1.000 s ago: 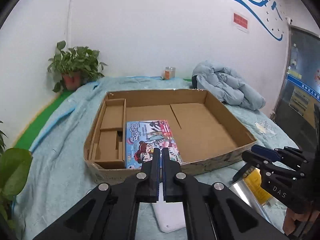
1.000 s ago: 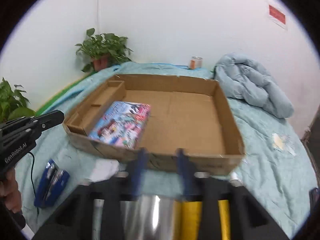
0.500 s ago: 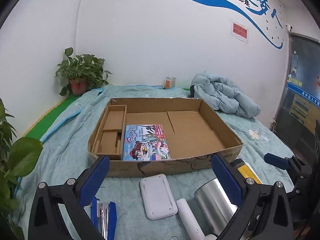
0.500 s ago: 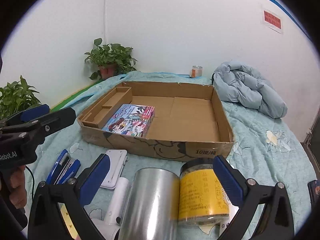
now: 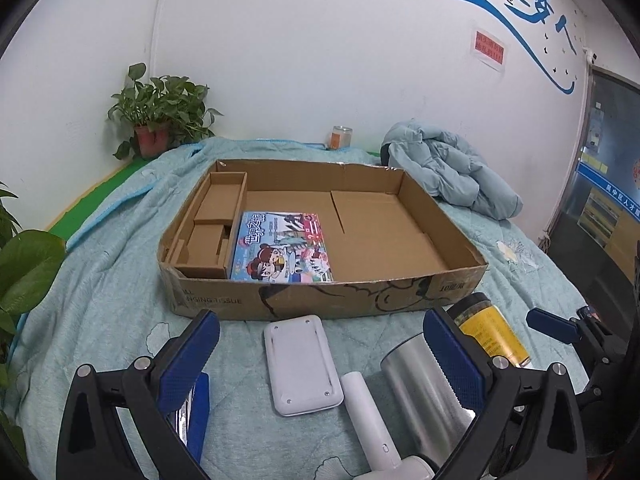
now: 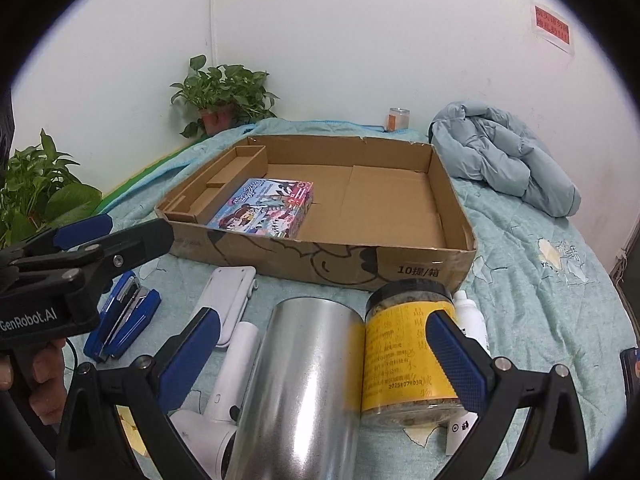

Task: Organize rigid objects
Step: 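Move the left gripper to the silver tumbler and grasp it, then lift the silver tumbler with the left gripper over the cardboard box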

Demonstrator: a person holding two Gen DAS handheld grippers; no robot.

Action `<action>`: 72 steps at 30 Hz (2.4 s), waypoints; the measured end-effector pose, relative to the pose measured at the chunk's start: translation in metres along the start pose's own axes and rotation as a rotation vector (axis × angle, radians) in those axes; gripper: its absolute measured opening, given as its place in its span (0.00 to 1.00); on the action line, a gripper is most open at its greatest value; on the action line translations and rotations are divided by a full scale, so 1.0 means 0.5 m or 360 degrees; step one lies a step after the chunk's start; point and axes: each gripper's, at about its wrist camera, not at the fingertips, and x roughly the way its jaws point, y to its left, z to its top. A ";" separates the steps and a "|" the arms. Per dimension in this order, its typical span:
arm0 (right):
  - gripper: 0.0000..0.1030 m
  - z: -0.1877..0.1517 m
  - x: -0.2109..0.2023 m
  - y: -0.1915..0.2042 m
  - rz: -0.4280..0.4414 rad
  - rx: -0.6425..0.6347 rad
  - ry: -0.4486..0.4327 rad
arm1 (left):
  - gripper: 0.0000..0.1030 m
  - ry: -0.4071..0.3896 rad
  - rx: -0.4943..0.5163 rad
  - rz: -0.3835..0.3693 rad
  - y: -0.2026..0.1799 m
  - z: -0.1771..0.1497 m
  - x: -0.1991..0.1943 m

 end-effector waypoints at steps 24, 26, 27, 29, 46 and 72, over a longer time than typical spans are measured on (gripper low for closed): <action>0.99 -0.056 -0.055 -0.075 0.0208 0.0154 0.0195 | 0.99 0.0497 -0.0174 -0.0681 -0.013 -0.041 0.093; 0.99 -0.069 -0.062 -0.088 0.0193 0.0166 0.0245 | 0.99 0.0524 -0.0128 -0.0724 -0.039 -0.043 0.111; 0.99 -0.076 -0.063 -0.095 0.0205 0.0195 0.0270 | 0.99 0.0545 -0.0119 -0.0749 -0.050 -0.044 0.120; 0.99 -0.085 -0.058 -0.105 0.0245 0.0248 0.0316 | 0.98 0.0629 -0.0136 -0.0799 -0.072 -0.046 0.145; 0.85 -0.120 0.058 -0.016 0.0396 0.0143 0.0600 | 0.96 0.0906 -0.0087 -0.0774 -0.136 -0.077 0.262; 0.85 -0.119 0.052 -0.010 0.0335 0.0133 0.0574 | 0.86 0.0876 -0.0115 -0.0751 -0.131 -0.092 0.250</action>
